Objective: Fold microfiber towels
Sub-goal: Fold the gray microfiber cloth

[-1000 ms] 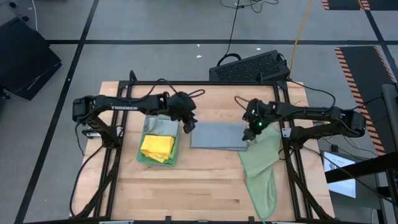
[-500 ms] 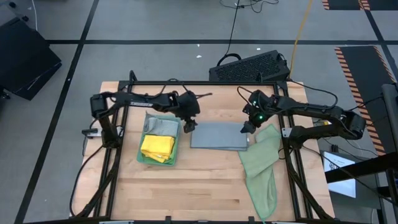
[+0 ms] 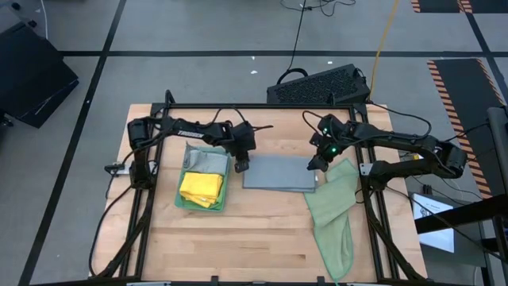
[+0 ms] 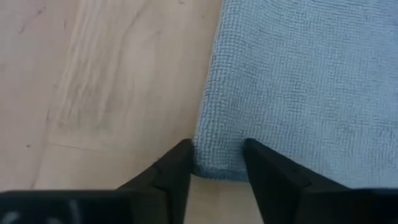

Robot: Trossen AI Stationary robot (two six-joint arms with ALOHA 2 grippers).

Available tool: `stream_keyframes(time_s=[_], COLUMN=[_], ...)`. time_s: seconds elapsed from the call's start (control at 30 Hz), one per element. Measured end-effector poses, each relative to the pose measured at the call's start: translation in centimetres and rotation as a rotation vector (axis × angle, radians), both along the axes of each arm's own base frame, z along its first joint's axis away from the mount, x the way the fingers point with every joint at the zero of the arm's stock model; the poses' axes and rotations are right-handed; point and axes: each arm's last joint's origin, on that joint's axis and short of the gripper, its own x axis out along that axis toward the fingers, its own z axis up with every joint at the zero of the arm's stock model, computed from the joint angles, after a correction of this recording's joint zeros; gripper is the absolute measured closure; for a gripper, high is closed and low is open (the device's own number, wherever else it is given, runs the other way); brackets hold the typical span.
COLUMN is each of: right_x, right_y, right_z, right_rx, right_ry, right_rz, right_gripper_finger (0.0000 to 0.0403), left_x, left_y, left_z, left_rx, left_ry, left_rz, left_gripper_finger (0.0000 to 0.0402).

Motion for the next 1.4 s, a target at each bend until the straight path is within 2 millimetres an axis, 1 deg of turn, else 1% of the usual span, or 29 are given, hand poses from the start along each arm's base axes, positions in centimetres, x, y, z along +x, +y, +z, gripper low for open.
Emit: stream_keyframes(time_s=[0.13,0.23,0.3,0.37,0.47,0.53,0.67,0.77,0.87,0.93,1.07,1.2,1.3,1.4], right_x=[0.4,1.0,1.9,2.7,4.4,5.8,8.9,11.0,12.3,12.8,13.6,14.4,14.5,14.6], right_y=[-0.1,-0.5,-1.0,-1.6,-2.7,-3.4,-4.9,-5.6,-5.6,-5.4,-4.8,-4.4,-4.3,-4.2], right_z=[0.3,1.2,2.2,3.0,4.2,4.2,2.4,1.0,-0.4,-0.9,-1.3,-1.1,-1.2,-1.2], right_rx=[0.008,-0.014,-0.056,-0.103,-0.188,-0.231,-0.272,-0.269,-0.247,-0.231,-0.256,-0.286,-0.281,-0.296], right_ry=[-0.052,-0.114,-0.176,-0.228,-0.343,-0.388,-0.412,-0.45,-0.461,-0.478,-0.507,-0.566,-0.569,-0.577], right_rz=[0.002,-0.012,-0.031,-0.051,-0.033,-0.009,0.052,0.149,0.241,0.291,0.333,0.348,0.348,0.368], right_gripper_finger=[0.0225,0.0225,0.0225,0.0224,0.0219,0.0211,0.0186,0.0173,0.017,0.0173,0.0188,0.0216,0.0255,0.0303], left_x=[0.1,-0.2,-0.3,-0.1,0.2,0.8,2.2,2.9,3.4,3.5,3.7,3.7,3.7,3.7], left_y=[-0.2,-0.4,-0.8,-1.0,-1.6,-2.2,-3.2,-3.8,-4.1,-4.2,-4.3,-4.4,-4.4,-4.5], left_z=[-0.1,0.5,1.4,2.8,4.2,5.1,7.4,8.5,9.6,10.0,10.5,10.5,10.5,10.5], left_rx=[0.003,-0.016,-0.015,-0.003,0.019,0.023,0.049,0.082,0.084,0.086,0.097,0.094,0.089,0.093], left_ry=[0.005,0.0,-0.017,-0.035,-0.02,-0.027,-0.079,-0.105,-0.126,-0.126,-0.14,-0.139,-0.141,-0.14], left_rz=[0.001,-0.003,-0.014,-0.02,-0.03,-0.053,-0.097,-0.094,-0.077,-0.071,-0.068,-0.071,-0.074,-0.076], left_gripper_finger=[0.0303,0.0348,0.0379,0.0393,0.0384,0.0379,0.0385,0.0395,0.0391,0.0383,0.038,0.0393,0.0396,0.0388])
